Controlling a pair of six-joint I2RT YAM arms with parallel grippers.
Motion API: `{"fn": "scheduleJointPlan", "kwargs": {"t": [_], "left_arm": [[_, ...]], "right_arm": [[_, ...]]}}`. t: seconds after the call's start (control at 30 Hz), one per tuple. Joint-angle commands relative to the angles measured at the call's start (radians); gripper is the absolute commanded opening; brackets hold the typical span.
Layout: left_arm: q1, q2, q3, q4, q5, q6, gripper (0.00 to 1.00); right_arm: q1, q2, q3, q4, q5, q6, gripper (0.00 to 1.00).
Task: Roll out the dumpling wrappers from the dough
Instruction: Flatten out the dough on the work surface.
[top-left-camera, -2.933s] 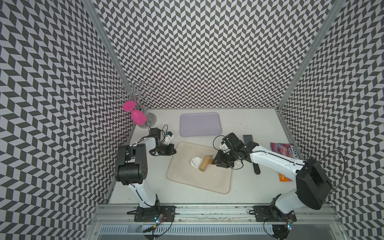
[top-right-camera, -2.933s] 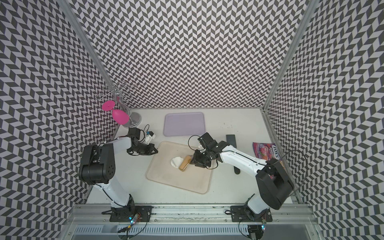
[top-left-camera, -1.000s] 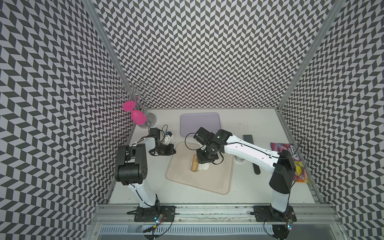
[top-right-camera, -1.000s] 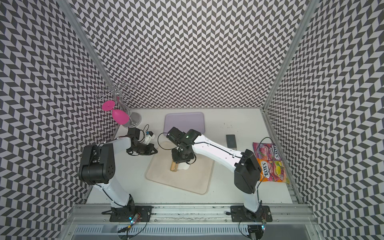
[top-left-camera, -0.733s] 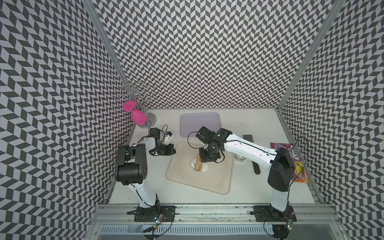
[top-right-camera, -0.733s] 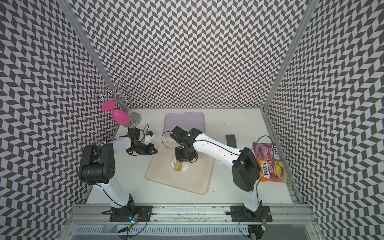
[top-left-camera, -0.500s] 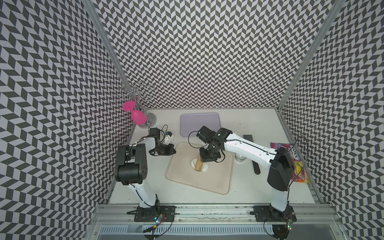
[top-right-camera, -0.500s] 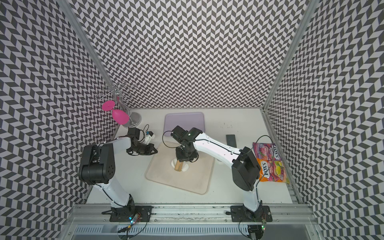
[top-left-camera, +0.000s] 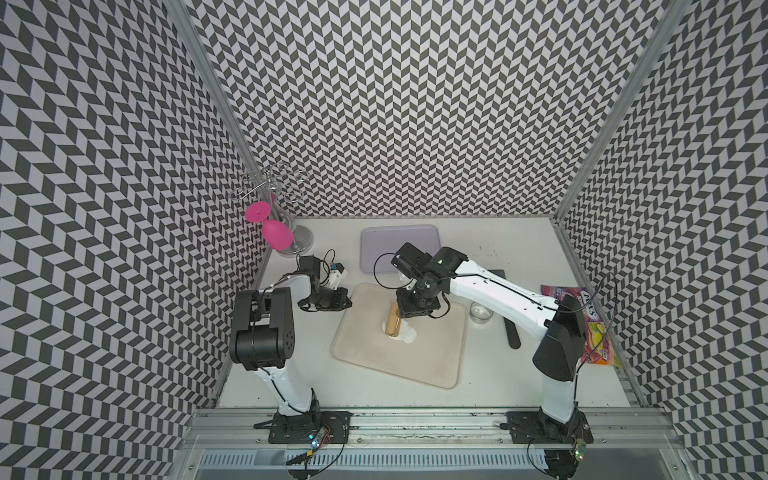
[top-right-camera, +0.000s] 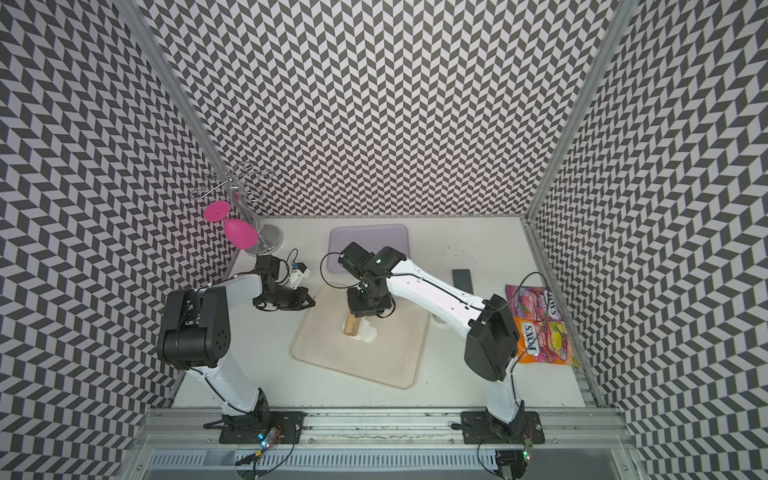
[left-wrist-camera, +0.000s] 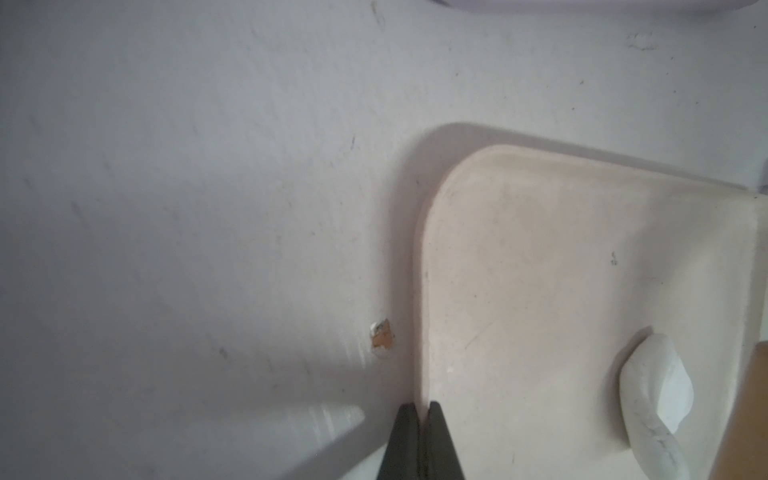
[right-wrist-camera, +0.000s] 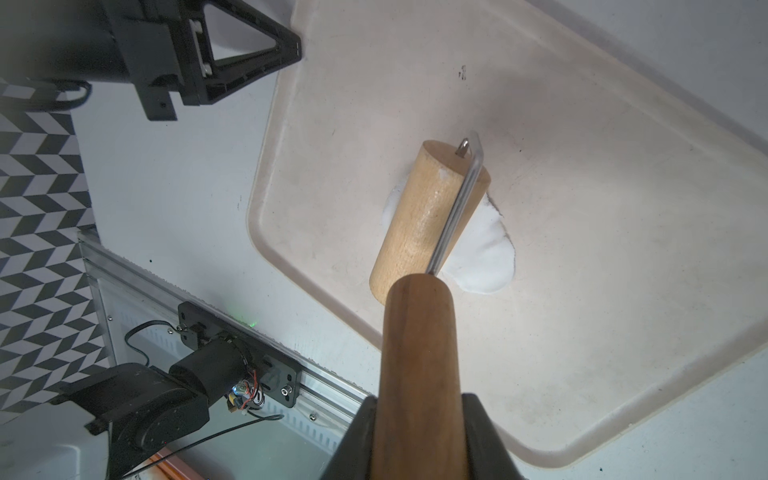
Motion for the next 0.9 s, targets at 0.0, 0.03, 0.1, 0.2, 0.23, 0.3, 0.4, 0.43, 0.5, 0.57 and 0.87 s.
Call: {"fn": "scheduleJointPlan", "kwargs": {"t": [0.0, 0.03, 0.1, 0.2, 0.23, 0.3, 0.4, 0.43, 0.5, 0.57, 0.87], "left_arm": [[0.013, -0.003, -0.014, -0.021, -0.034, 0.019, 0.00], [0.013, -0.003, -0.014, -0.021, -0.034, 0.020, 0.00], [0.013, -0.003, -0.013, -0.021, -0.034, 0.021, 0.00], [0.013, -0.004, -0.013, -0.021, -0.034, 0.021, 0.00], [0.013, -0.003, -0.014, -0.021, -0.035, 0.020, 0.00], [0.013, -0.005, -0.015, -0.021, -0.035, 0.020, 0.00], [0.013, -0.005, -0.014, -0.021, -0.035, 0.021, 0.00], [0.013, -0.004, -0.015, -0.021, -0.035, 0.021, 0.00], [0.013, -0.004, -0.014, -0.021, -0.035, 0.020, 0.00], [0.013, -0.003, -0.014, -0.021, -0.035, 0.020, 0.00], [0.013, -0.004, -0.014, -0.020, -0.035, 0.020, 0.00]], "right_arm": [[0.004, -0.001, 0.009, 0.034, -0.029, -0.011, 0.00], [0.004, 0.004, 0.010, 0.039, -0.030, -0.014, 0.00], [0.003, 0.015, 0.012, 0.051, -0.036, -0.017, 0.00], [0.002, 0.035, 0.015, 0.057, -0.033, -0.019, 0.00], [-0.001, 0.043, 0.015, 0.058, -0.035, -0.021, 0.00], [-0.002, 0.056, 0.011, 0.060, -0.038, -0.025, 0.00], [-0.007, 0.068, -0.001, 0.071, -0.036, -0.025, 0.00], [-0.010, 0.070, -0.010, 0.077, -0.038, -0.026, 0.00], [-0.019, 0.073, -0.034, 0.095, -0.052, -0.028, 0.00], [-0.027, 0.076, -0.058, 0.125, -0.063, -0.031, 0.00], [-0.047, 0.097, -0.117, 0.116, -0.041, -0.030, 0.00]]}}
